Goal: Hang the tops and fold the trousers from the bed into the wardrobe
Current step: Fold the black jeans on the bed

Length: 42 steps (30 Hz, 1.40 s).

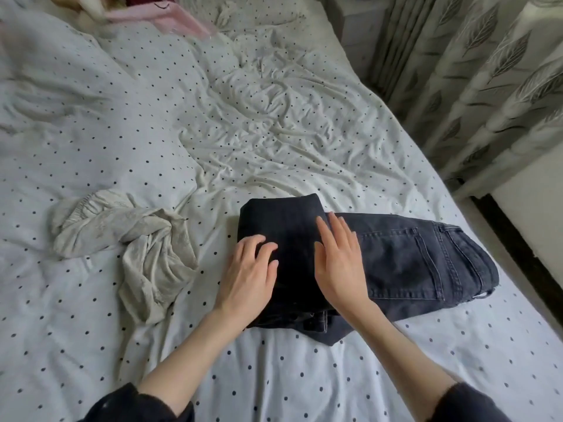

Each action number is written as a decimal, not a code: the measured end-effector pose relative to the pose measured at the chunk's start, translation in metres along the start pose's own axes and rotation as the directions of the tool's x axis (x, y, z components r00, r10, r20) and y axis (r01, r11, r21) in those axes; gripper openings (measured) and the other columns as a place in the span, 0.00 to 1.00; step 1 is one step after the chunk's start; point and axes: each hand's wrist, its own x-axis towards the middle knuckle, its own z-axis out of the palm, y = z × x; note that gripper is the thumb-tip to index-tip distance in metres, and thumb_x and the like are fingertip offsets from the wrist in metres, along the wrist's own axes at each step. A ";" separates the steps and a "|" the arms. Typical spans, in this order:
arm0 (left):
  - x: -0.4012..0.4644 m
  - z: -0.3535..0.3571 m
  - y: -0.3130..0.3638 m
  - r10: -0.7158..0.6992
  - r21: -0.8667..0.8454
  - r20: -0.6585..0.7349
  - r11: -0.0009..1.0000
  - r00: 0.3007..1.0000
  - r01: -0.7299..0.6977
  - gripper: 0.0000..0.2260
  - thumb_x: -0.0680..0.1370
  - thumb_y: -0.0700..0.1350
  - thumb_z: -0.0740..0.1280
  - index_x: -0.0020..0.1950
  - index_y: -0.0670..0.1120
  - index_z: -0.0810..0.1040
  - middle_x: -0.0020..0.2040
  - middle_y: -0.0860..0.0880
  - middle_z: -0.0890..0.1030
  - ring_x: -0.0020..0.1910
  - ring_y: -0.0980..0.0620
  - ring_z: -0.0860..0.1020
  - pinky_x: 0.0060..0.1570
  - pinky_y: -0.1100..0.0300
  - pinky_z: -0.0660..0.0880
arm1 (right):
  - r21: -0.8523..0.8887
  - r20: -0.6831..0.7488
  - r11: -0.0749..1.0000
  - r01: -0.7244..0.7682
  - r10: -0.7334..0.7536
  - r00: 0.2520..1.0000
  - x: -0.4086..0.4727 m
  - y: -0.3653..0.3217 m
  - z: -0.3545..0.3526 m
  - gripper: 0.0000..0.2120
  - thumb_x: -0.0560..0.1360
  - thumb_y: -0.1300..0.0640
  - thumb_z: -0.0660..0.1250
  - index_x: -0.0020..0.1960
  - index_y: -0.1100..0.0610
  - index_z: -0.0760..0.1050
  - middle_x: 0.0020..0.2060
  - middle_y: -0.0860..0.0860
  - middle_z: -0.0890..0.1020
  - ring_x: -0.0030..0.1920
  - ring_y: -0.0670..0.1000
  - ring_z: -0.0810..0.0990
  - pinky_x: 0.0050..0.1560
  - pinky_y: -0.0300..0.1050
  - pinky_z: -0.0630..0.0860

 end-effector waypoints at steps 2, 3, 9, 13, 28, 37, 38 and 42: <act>0.001 0.019 -0.008 0.010 0.075 0.113 0.997 0.994 -0.018 0.23 0.76 0.51 0.53 0.68 0.44 0.70 0.70 0.40 0.68 0.70 0.39 0.66 0.63 0.46 0.67 | -0.049 0.040 0.994 0.097 -0.095 0.995 0.014 -0.006 0.015 0.23 0.78 0.54 0.49 0.71 0.58 0.67 0.71 0.59 0.66 0.73 0.60 0.61 0.70 0.58 0.55; -0.003 0.028 -0.012 0.021 0.131 0.148 0.990 0.989 -0.041 0.25 0.75 0.51 0.53 0.71 0.44 0.65 0.73 0.40 0.64 0.72 0.40 0.61 0.67 0.45 0.62 | -0.053 0.081 0.994 0.100 -0.095 0.992 0.019 -0.007 0.024 0.24 0.78 0.52 0.49 0.71 0.57 0.66 0.72 0.59 0.65 0.73 0.60 0.61 0.71 0.58 0.55; -0.049 0.054 -0.023 0.104 0.227 0.351 0.955 0.931 -0.192 0.31 0.70 0.52 0.56 0.73 0.43 0.64 0.74 0.44 0.62 0.74 0.46 0.56 0.67 0.41 0.54 | -0.206 0.222 0.978 0.016 0.031 0.975 -0.007 0.032 0.081 0.27 0.79 0.44 0.46 0.76 0.50 0.54 0.75 0.56 0.57 0.75 0.57 0.56 0.71 0.58 0.56; -0.066 0.050 -0.023 0.089 0.220 0.379 0.958 0.921 -0.183 0.27 0.77 0.54 0.52 0.72 0.41 0.66 0.74 0.45 0.64 0.74 0.48 0.56 0.68 0.46 0.54 | -0.210 0.278 0.978 -0.001 0.061 0.959 -0.008 0.038 0.084 0.28 0.77 0.40 0.37 0.75 0.46 0.39 0.77 0.53 0.44 0.77 0.54 0.43 0.74 0.54 0.44; -0.012 0.028 -0.029 -0.545 -0.561 0.393 0.496 0.740 0.663 0.29 0.76 0.39 0.67 0.74 0.44 0.59 0.64 0.44 0.74 0.64 0.47 0.73 0.64 0.53 0.69 | -0.151 0.395 0.988 -0.013 0.073 0.916 -0.038 0.031 0.054 0.38 0.70 0.37 0.30 0.77 0.50 0.45 0.77 0.56 0.44 0.76 0.55 0.41 0.70 0.47 0.32; -0.030 -0.039 -0.013 -0.397 -0.585 0.371 0.603 0.840 0.543 0.25 0.72 0.38 0.71 0.67 0.48 0.67 0.50 0.46 0.79 0.48 0.46 0.79 0.52 0.48 0.76 | -0.079 0.441 0.991 -0.106 0.130 0.888 -0.069 -0.018 0.006 0.38 0.68 0.34 0.31 0.76 0.43 0.45 0.77 0.49 0.47 0.77 0.52 0.44 0.75 0.51 0.44; -0.034 -0.048 -0.014 -0.398 -0.576 0.372 0.610 0.839 0.545 0.26 0.71 0.40 0.72 0.66 0.49 0.68 0.50 0.46 0.80 0.48 0.46 0.79 0.53 0.46 0.76 | -0.071 0.463 0.993 -0.097 0.119 0.878 -0.071 -0.025 0.001 0.36 0.70 0.34 0.33 0.76 0.43 0.45 0.77 0.49 0.47 0.77 0.53 0.45 0.75 0.51 0.45; -0.052 -0.091 -0.028 -0.435 -0.559 0.385 0.592 0.814 0.580 0.30 0.65 0.49 0.71 0.66 0.51 0.69 0.49 0.48 0.80 0.48 0.48 0.80 0.54 0.47 0.76 | 0.023 0.542 0.999 -0.045 0.025 0.840 -0.078 -0.062 -0.009 0.28 0.78 0.38 0.47 0.77 0.44 0.48 0.77 0.50 0.49 0.76 0.54 0.48 0.75 0.52 0.50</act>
